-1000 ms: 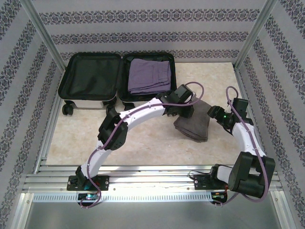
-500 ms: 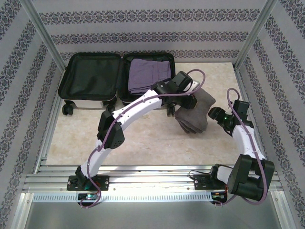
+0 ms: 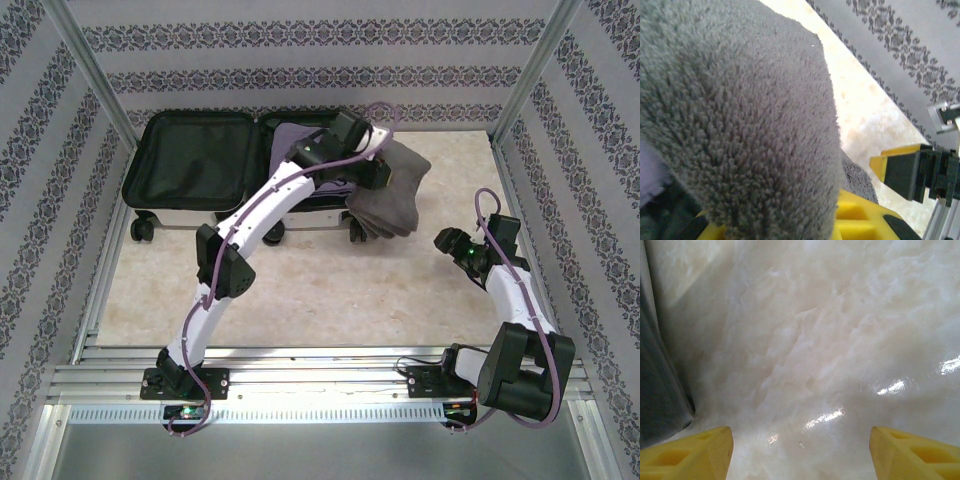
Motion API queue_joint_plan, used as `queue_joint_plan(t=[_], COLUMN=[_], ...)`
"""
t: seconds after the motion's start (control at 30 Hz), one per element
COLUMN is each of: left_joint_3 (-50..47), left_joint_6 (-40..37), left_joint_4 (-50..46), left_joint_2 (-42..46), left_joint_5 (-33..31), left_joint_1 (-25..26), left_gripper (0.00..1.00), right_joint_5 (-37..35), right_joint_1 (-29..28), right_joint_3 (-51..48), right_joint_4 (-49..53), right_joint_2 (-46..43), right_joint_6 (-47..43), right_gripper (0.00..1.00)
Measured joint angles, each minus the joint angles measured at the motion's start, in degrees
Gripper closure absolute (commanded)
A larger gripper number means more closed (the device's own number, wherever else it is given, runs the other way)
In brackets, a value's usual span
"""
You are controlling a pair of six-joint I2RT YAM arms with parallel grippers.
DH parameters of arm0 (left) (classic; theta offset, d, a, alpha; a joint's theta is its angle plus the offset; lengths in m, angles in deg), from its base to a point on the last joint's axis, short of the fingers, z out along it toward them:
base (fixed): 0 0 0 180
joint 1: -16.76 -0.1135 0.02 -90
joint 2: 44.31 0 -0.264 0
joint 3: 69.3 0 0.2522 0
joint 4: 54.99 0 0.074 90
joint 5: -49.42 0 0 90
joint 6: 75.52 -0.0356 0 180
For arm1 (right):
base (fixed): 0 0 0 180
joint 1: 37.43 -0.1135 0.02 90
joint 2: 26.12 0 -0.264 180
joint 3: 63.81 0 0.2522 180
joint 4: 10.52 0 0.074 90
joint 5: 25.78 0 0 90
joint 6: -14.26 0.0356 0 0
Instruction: Pack the luggage
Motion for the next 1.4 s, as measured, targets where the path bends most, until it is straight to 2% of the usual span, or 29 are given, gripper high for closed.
queue_joint_plan(t=[0.37, 0.57, 0.9, 1.13, 1.4], left_joint_3=[0.68, 0.87, 0.98, 0.96, -3.69], left_joint_6=[-0.44, -0.31, 2.49, 2.86, 3.1], left_joint_4=[0.61, 3.58, 7.1, 9.68, 15.85], left_joint_2=[-1.05, -2.4, -3.54, -5.35, -9.09], left_joint_5=[1.46, 2.86, 6.23, 7.61, 11.78], left_joint_1=[-7.04, -9.33, -16.57, -19.89, -22.91], left_gripper=[1.0, 1.0, 1.0, 1.0, 1.0], right_joint_5=[0.98, 1.03, 1.03, 1.05, 1.16], right_joint_1=[0.0, 0.0, 0.0, 0.0, 0.0], right_joint_3=[0.0, 0.0, 0.0, 0.0, 0.0], right_joint_4=[-0.52, -0.52, -0.52, -0.52, -0.52], right_joint_2=[0.13, 0.11, 0.11, 0.11, 0.04], right_joint_6=[0.02, 0.02, 0.02, 0.02, 0.02], right_gripper=[0.28, 0.28, 0.28, 0.28, 0.28])
